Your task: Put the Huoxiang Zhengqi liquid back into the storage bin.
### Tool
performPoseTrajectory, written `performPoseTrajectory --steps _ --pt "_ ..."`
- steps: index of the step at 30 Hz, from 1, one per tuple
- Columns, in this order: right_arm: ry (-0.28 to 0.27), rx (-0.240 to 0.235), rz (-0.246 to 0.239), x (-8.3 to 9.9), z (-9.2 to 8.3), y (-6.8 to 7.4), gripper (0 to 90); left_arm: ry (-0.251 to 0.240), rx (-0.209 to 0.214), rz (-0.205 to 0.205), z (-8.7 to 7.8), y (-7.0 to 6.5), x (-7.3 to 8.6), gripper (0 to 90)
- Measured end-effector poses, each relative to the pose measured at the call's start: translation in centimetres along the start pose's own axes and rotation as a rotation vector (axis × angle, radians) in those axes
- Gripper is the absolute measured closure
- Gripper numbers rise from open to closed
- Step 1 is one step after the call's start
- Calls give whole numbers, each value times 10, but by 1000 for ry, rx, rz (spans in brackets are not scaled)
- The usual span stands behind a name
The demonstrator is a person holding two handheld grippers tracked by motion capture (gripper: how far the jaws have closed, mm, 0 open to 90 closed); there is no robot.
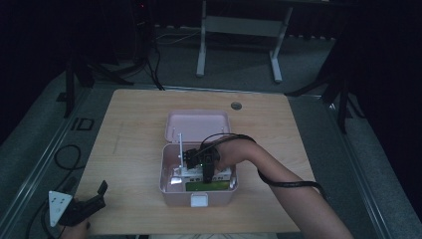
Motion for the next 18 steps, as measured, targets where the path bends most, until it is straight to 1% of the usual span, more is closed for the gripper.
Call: performPoseTrajectory --steps 9,15,18 --pt "9 -23 8 3 24 -6 615 2 1 2 0 0 0 2" --pt "20 -32 12 4 35 -9 614 2 1 2 0 0 0 2" --pt "10 -38 19 5 36 -9 611 1 1 0 0 0 0 2"
Point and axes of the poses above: each handheld gripper's, and its own axes: z roughly forward along the jaws, x roughly out of its underside, y roughly to its left, the point moved 2 cm from there along z, roughly forward along the jaws, and after that the axes turned 4 degrees about -z, right-handed, at the moved point
